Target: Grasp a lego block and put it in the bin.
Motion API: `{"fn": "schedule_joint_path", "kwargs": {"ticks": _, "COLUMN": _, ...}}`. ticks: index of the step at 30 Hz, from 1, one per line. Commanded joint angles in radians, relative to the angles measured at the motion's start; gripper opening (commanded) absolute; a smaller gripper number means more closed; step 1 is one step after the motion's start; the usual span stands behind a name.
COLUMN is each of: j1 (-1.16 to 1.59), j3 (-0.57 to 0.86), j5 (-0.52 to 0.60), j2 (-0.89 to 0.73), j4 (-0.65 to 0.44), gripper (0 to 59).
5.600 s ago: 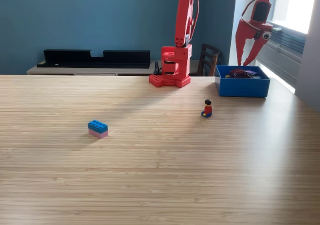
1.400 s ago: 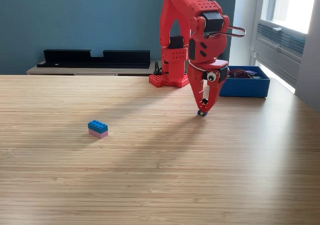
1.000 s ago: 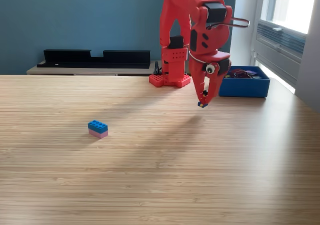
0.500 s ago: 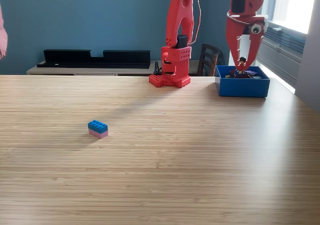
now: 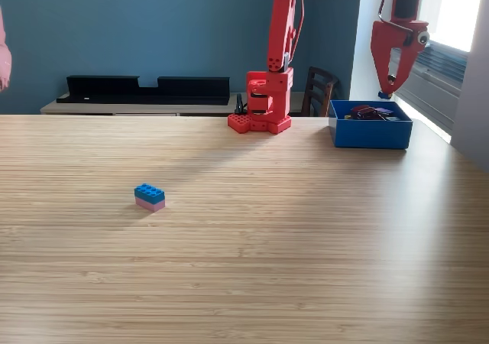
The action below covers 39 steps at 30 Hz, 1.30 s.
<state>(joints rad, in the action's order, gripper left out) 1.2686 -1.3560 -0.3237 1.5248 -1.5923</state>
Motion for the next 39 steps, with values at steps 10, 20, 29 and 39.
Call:
{"fn": "schedule_joint_path", "kwargs": {"ticks": 10, "j1": 0.005, "j3": -0.037, "j5": -0.066, "j2": 0.037, "j4": 0.021, "gripper": 23.9}}
{"fn": "schedule_joint_path", "kwargs": {"ticks": 20, "j1": -0.316, "j3": 0.011, "j5": 0.092, "j2": 0.037, "j4": 0.02, "gripper": 0.1}}
{"fn": "schedule_joint_path", "kwargs": {"ticks": 29, "j1": -0.847, "j3": -0.067, "j5": 0.597, "j2": 0.037, "j4": 0.02, "gripper": 0.1}}
{"fn": "schedule_joint_path", "kwargs": {"ticks": 39, "j1": -1.25, "j3": -0.127, "j5": 0.632, "j2": 0.037, "j4": 0.161, "gripper": 0.1}}
